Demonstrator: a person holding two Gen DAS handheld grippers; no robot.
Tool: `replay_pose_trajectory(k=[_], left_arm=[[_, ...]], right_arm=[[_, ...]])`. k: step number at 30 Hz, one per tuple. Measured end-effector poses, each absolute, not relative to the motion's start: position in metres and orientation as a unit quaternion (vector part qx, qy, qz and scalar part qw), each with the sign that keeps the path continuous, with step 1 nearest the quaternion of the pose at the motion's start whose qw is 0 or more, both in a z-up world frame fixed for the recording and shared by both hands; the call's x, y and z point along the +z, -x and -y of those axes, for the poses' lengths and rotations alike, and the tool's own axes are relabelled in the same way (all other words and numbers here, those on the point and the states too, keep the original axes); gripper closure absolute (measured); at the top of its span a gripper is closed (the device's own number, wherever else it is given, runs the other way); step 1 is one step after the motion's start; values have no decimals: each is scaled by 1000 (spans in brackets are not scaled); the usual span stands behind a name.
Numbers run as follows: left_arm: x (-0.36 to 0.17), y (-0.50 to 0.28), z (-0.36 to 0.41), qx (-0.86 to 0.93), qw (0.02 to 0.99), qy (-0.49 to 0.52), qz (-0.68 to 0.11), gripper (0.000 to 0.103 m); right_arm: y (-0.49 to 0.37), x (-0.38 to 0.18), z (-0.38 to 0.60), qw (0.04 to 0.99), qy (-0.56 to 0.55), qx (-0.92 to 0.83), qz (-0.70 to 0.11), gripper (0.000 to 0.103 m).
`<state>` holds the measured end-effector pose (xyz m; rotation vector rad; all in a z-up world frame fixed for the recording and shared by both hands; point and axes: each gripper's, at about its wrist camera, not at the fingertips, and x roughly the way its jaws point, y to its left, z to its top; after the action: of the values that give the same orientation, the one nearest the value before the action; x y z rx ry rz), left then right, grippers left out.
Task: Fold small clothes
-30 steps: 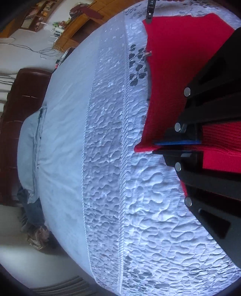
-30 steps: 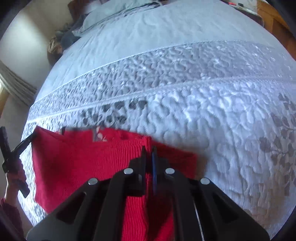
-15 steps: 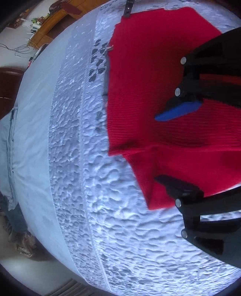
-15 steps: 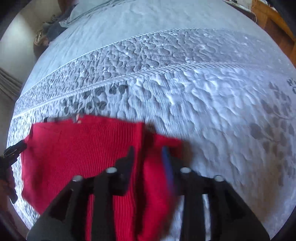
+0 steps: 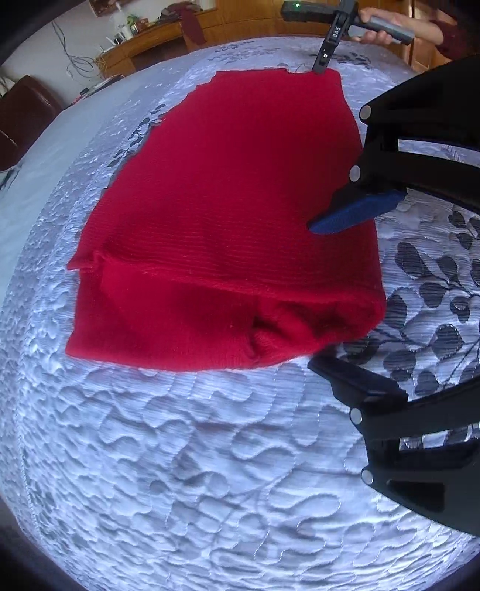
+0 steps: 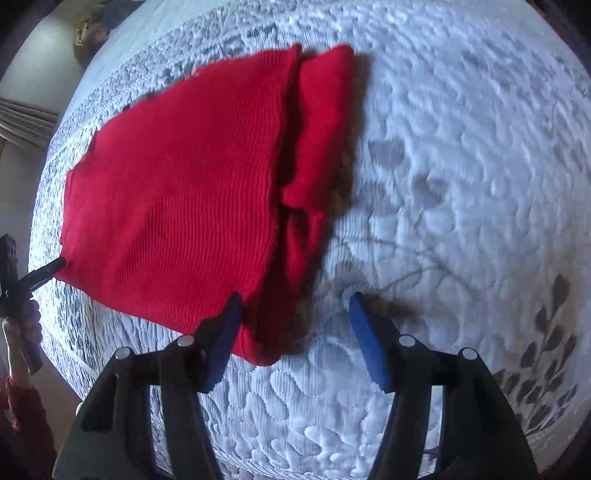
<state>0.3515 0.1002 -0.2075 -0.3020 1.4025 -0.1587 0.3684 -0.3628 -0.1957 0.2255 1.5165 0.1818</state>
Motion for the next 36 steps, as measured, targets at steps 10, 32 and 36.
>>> replay_pose_trajectory(k=[10,32,36], left_arm=[[-214,-359,-67,-51,762,95,-638,65],[-160,-230,-78,-80,761,138,-628,89],[-156,-185,-76,-92,760,147,-626,89]], right_arm=[[-361,-207,336,706,-122,99,-691,75],[-239,-141,356,714,-118,144,-675,93],[-197,-139,362,713,-114,148,-676,93]])
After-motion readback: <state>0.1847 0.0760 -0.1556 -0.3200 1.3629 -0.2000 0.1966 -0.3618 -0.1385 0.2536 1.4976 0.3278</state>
